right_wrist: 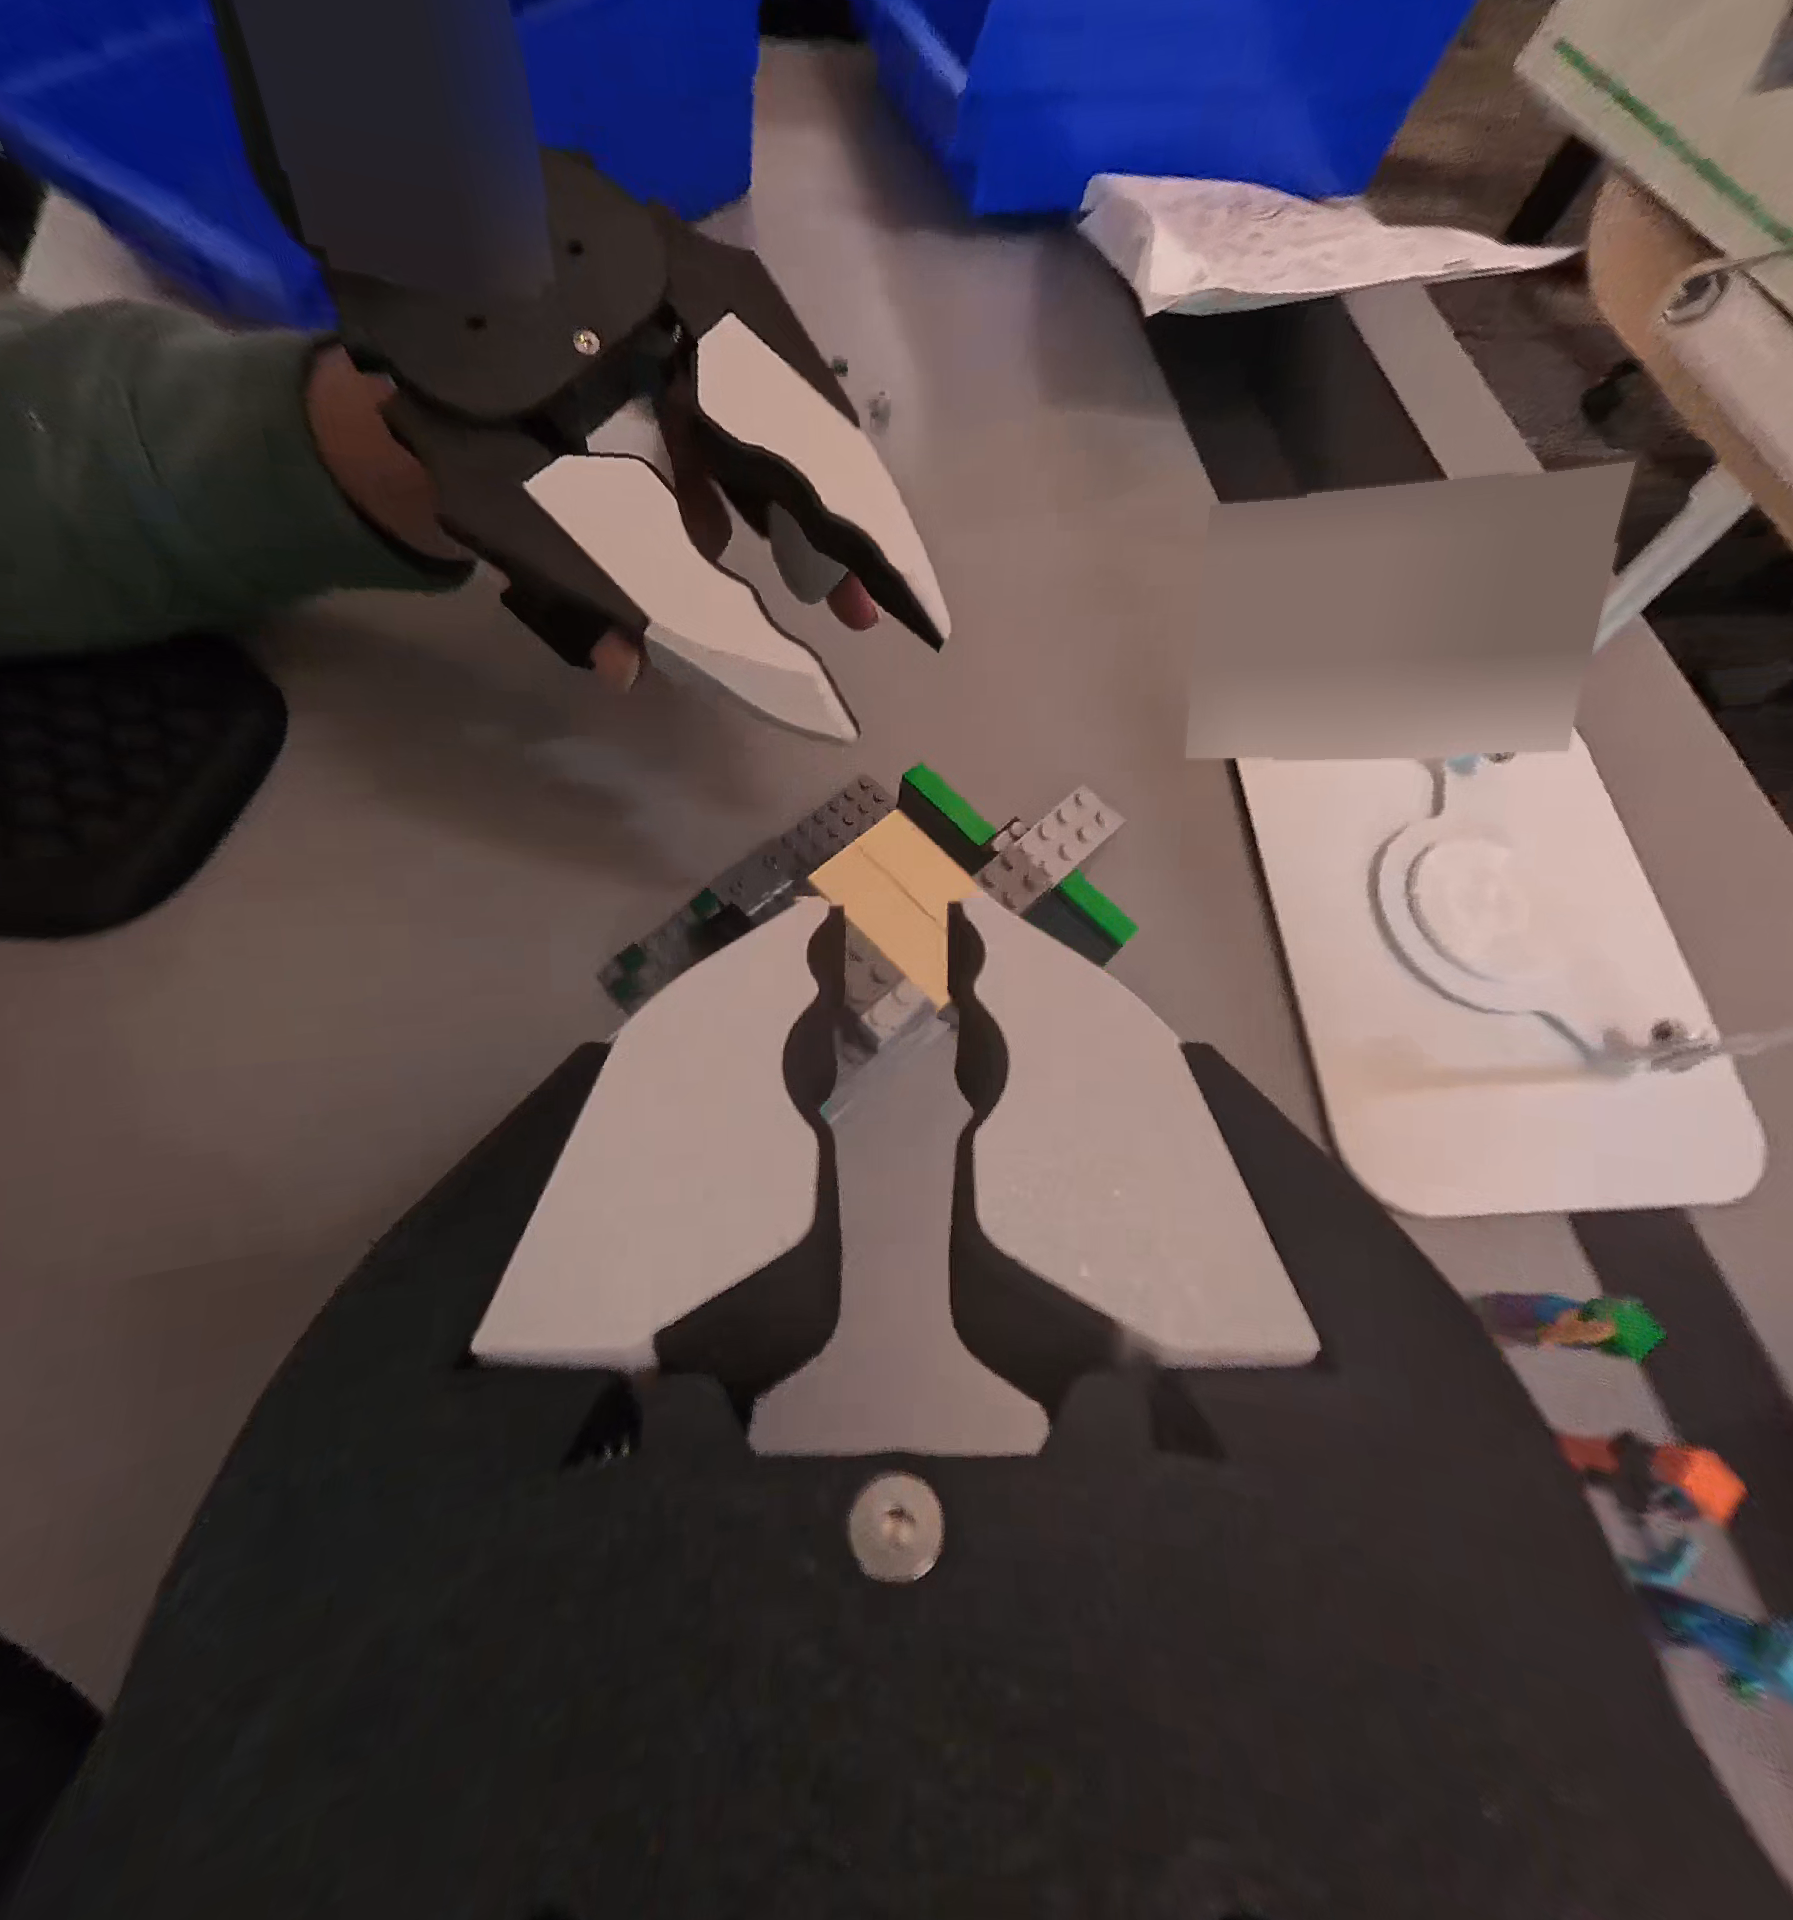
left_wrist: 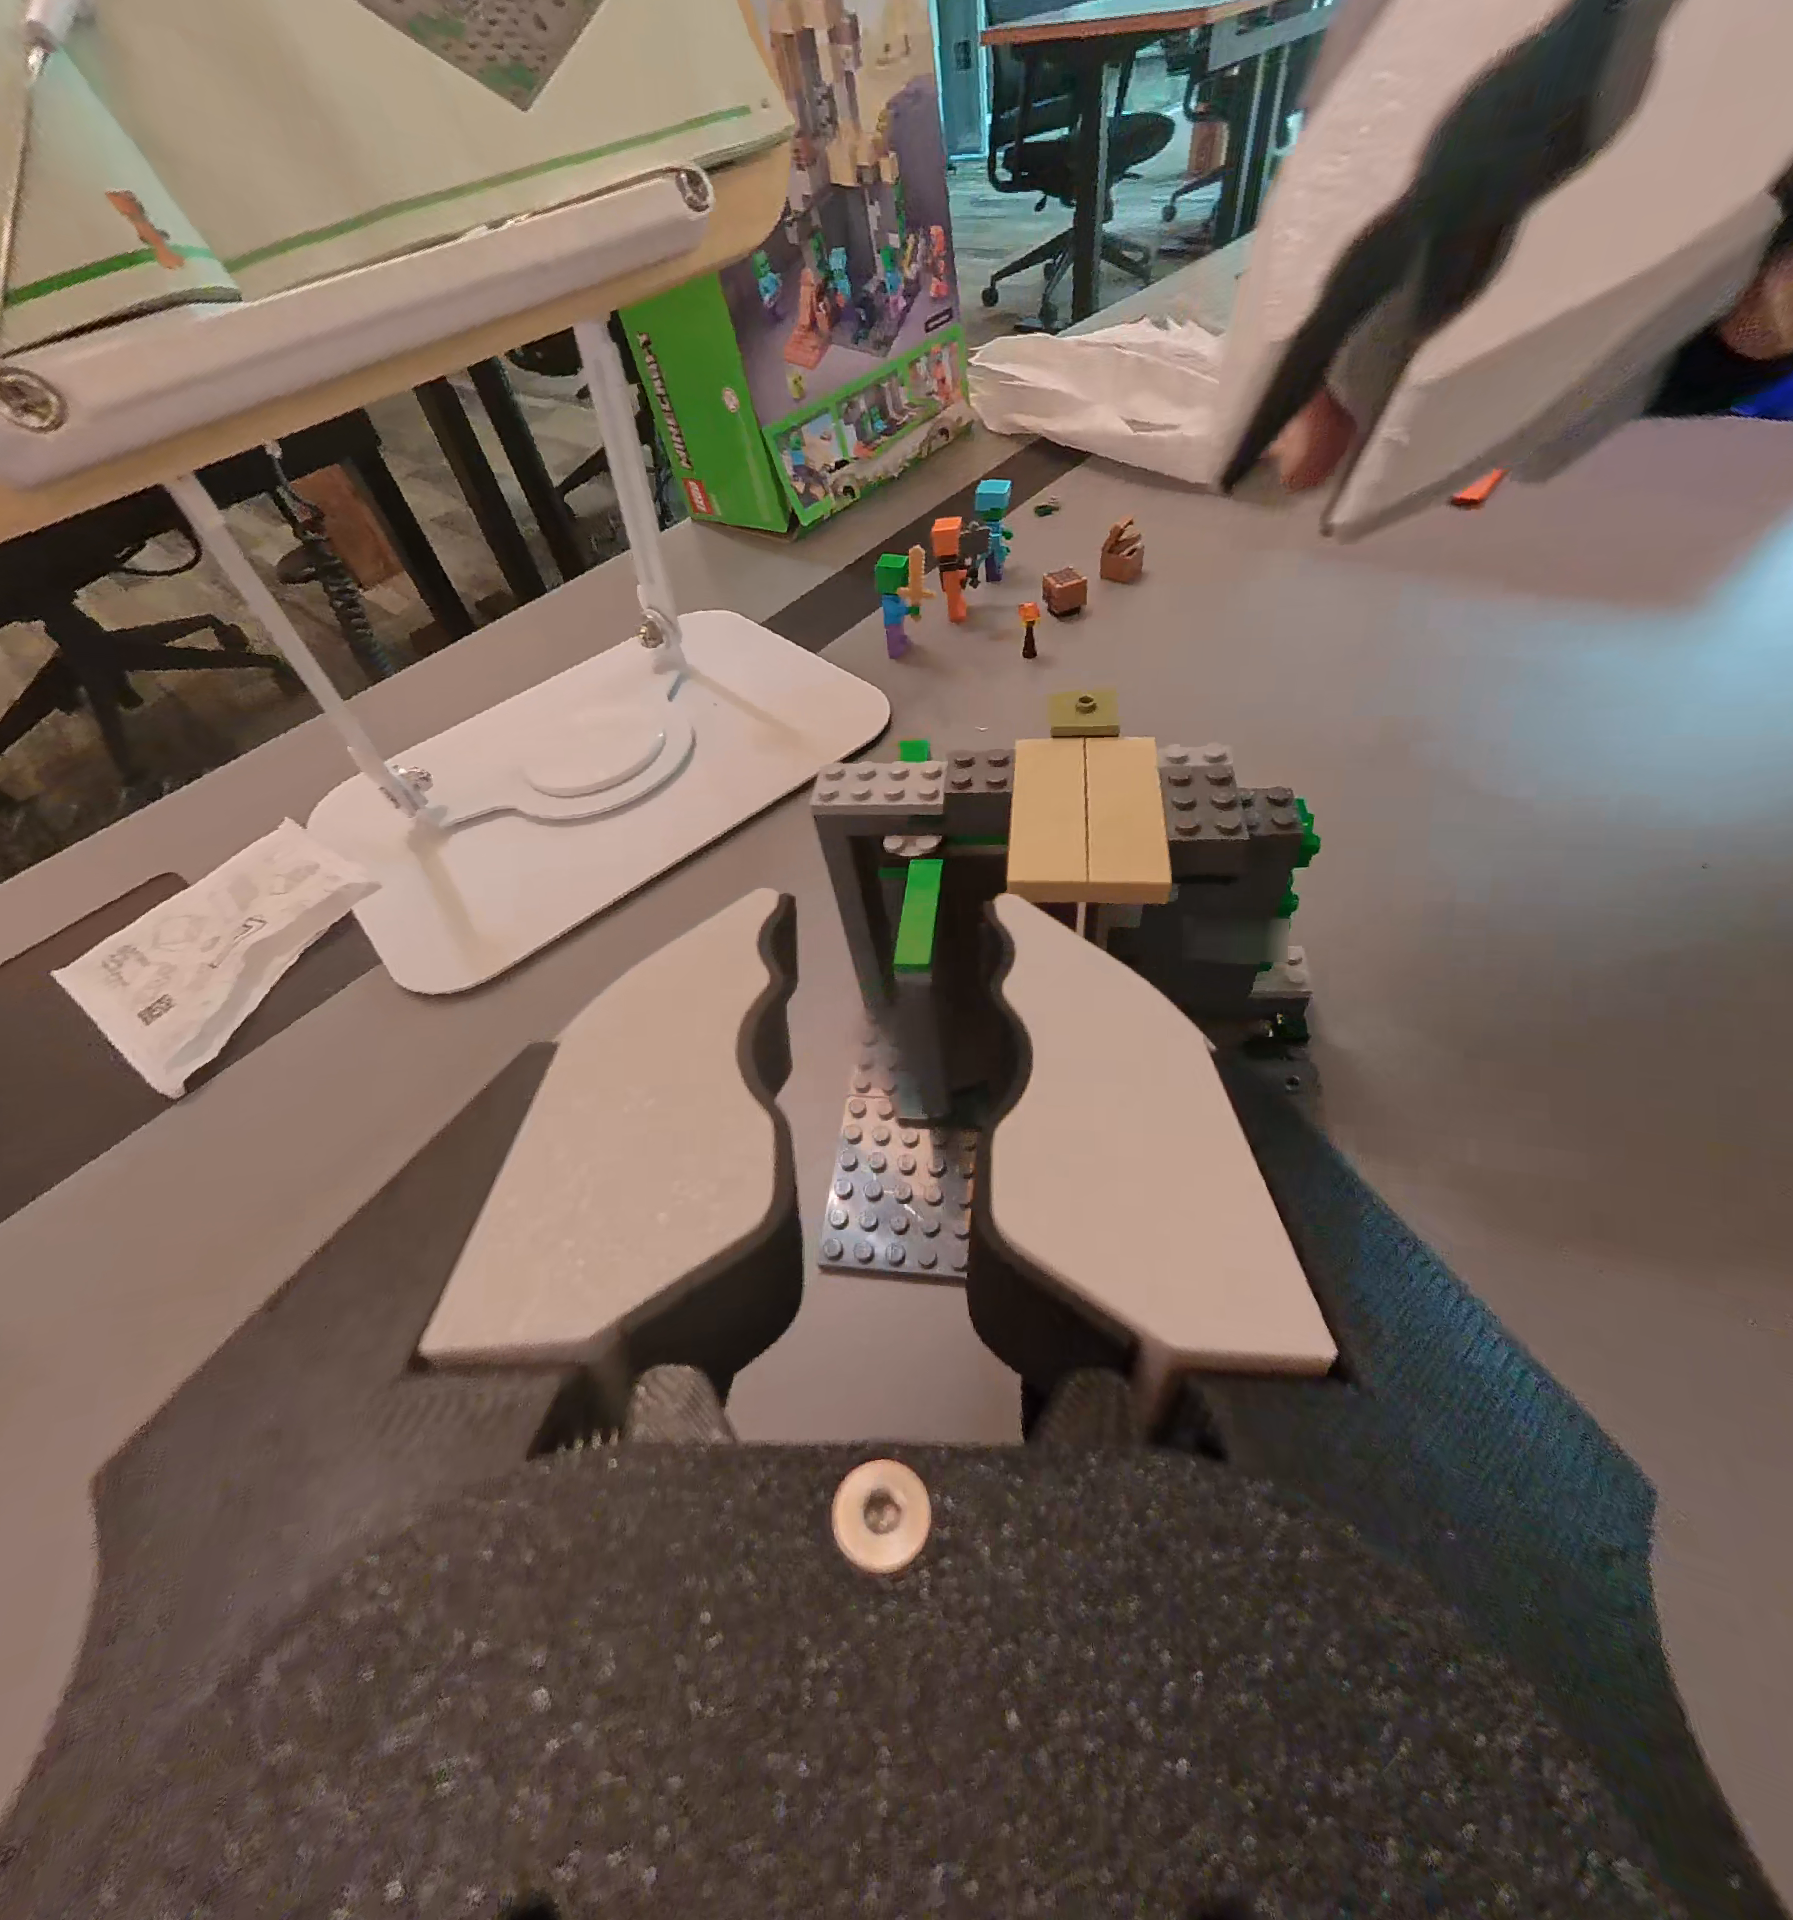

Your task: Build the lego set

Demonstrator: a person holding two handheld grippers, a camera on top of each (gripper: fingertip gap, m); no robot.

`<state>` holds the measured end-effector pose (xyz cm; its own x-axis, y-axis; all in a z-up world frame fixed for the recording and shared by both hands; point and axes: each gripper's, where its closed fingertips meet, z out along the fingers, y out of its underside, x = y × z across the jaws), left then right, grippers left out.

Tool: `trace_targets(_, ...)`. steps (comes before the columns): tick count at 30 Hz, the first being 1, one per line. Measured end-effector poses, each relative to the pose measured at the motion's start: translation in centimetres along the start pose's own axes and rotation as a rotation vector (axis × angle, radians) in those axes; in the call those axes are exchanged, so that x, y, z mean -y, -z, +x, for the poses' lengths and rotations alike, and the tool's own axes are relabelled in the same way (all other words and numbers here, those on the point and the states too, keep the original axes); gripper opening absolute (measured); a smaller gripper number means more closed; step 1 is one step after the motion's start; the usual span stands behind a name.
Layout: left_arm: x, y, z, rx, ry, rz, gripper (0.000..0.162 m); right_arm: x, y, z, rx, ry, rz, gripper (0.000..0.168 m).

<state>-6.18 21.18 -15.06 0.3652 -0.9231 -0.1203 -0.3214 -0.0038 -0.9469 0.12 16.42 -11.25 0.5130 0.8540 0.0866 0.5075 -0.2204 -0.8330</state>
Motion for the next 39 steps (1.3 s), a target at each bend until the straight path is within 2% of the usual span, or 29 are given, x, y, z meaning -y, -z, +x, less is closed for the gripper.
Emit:
trace_targets(7, -1.0, -0.1, -0.8, 0.032, 0.019, -0.018, 0.033, -2.2, 0.6, -1.1, -0.089, -0.193, 0.132, 0.026)
trace_targets(16, -1.5, -0.2, -1.0, 0.043, 0.013, -0.031, 0.033, -4.4, 0.7, -1.2, -0.199, -0.371, 0.223, 0.031)
trace_targets(21, -1.9, -0.4, -0.8, 0.04, 0.005, -0.045, 0.033, -5.2, 0.2, -0.7, -0.281, -0.346, 0.209, 0.033)
trace_targets(27, -2.2, -0.7, -0.5, 0.038, -0.012, -0.061, 0.033, -5.7, -0.6, -1.1, -0.297, -0.331, 0.199, 0.035)
trace_targets(39, -3.6, -1.7, 0.7, 0.0, -0.049, -0.113, 0.033, -7.5, -3.9, -1.4, -0.402, -0.258, 0.083, 0.042)
